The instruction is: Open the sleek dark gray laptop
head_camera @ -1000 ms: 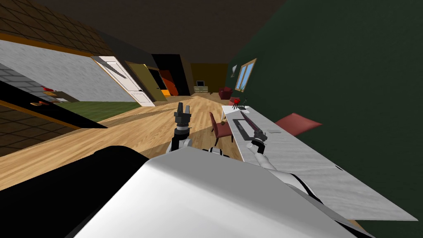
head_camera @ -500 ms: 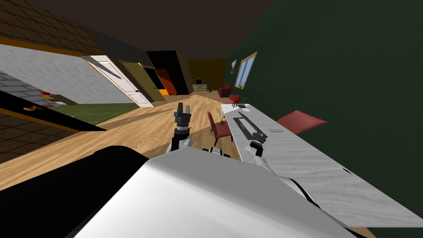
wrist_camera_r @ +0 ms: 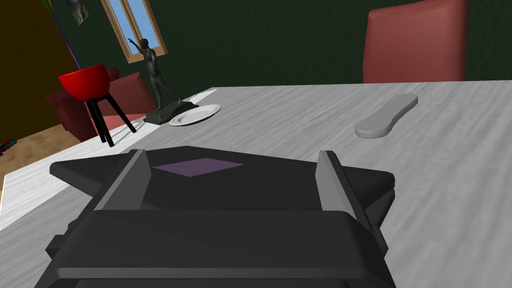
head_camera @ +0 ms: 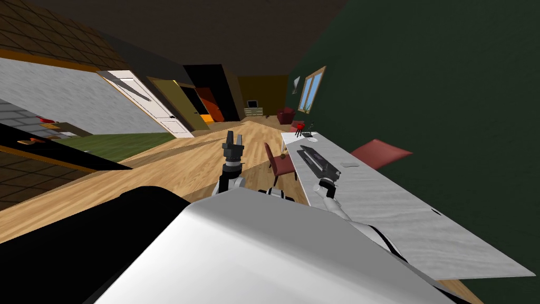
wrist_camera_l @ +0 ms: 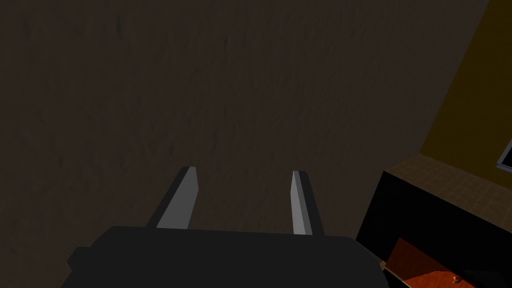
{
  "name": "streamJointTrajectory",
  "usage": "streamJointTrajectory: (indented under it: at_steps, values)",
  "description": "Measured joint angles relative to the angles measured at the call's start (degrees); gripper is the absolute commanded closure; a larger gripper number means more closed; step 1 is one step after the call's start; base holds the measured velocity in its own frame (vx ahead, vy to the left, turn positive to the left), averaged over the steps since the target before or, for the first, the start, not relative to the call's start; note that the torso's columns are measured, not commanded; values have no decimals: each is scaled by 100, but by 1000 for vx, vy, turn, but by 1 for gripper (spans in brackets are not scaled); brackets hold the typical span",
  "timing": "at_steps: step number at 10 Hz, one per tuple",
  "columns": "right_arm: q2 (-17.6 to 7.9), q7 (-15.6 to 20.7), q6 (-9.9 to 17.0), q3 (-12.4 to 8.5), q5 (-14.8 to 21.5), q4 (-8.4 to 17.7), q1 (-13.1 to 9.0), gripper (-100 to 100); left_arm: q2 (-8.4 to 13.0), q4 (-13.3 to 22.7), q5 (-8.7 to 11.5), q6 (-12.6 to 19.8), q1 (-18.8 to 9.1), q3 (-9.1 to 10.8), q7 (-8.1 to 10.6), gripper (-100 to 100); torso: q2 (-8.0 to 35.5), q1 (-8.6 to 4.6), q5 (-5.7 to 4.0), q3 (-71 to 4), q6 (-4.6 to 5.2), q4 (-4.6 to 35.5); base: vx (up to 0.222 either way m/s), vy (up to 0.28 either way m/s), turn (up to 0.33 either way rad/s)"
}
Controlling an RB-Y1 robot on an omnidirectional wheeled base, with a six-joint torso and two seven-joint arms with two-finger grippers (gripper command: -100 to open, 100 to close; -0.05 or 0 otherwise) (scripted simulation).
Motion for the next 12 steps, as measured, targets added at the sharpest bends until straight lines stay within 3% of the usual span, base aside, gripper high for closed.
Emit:
streamJointTrajectory:
  at_steps: [4,6,7,12]
  values:
    - [-185,1,304,-48,-19,215,-440,-100,0,0,0,0,1,0,0,0,-17,-7,-2,-11,0,-6,-52,33,-26]
    - [-255,92,538,-112,-56,87,-549,-100,0,0,0,0,1,0,0,0,-10,-7,-2,-7,1,-4,-34,18,-15]
    - [-259,105,568,-116,-58,74,-551,0,0,0,0,0,1,0,0,0,-17,-11,-4,-10,0,-6,0,0,0]
    - [-258,104,565,-116,-57,76,-550,0,1,0,0,0,1,0,0,0,-11,-4,-2,-7,0,-4,0,0,0]
